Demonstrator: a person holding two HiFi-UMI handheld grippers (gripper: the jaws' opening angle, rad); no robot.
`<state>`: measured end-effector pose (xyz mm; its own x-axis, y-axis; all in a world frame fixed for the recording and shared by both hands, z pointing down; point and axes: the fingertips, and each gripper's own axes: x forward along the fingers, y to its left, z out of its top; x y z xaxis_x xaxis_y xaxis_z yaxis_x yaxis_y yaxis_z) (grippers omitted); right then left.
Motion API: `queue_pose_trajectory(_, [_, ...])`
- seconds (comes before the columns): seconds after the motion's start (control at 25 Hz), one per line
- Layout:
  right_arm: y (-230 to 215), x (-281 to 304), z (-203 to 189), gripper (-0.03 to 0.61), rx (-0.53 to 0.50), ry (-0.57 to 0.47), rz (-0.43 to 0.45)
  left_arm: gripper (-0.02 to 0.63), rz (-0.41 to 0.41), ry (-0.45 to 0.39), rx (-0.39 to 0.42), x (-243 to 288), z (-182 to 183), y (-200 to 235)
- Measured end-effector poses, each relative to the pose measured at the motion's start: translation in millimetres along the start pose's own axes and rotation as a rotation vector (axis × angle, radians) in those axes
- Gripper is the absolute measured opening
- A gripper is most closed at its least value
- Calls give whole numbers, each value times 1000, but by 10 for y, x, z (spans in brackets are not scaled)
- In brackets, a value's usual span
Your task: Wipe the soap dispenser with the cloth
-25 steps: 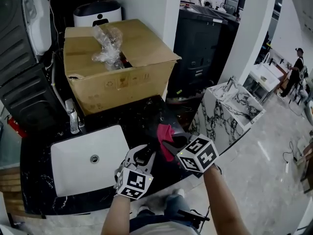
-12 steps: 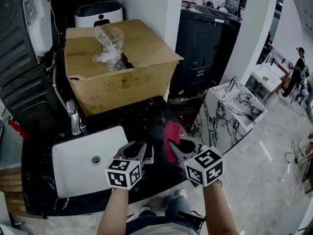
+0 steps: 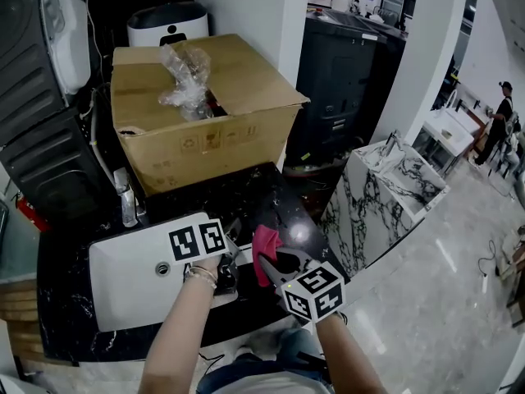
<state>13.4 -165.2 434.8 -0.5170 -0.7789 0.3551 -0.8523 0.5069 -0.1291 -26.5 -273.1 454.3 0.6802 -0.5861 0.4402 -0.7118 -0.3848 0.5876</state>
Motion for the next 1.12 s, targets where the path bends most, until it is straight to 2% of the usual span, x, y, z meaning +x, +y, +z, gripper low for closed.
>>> queue_pose_trajectory(0.24, [8,281,5,49,-10,-1,15,92,-21,60,-1,68,-14,-43])
queue_pose_trajectory(0.4, [-321,329,-187,48,-12,82,-122,97,-62,93,-19,77,-24,-39])
queue_pose_trajectory(0.44, [-384,325,-233,49,3,90,-131,97,-70,97,-29,75,-26,-27])
queue_pose_trajectory(0.6, [-448,319,-307,49,84,88,-95,95,-78,81,-77,79,-6,41])
queue_pose_trajectory(0.84, [-492,232,-484,48,147,190,-109,95,-87,73,-109,94,16,99])
queue_pose_trajectory(0.92, [-464,158,-361,48,189,143,-105,95,-87,70,-111,98,14,103])
queue_pose_trajectory(1.0, [-388,98,-120,48,221,49,-78,95,-88,68,-107,103,9,98])
queue_pose_trajectory(1.12, [-213,143,224,48,201,-46,-3,95,-85,67,-85,105,10,70])
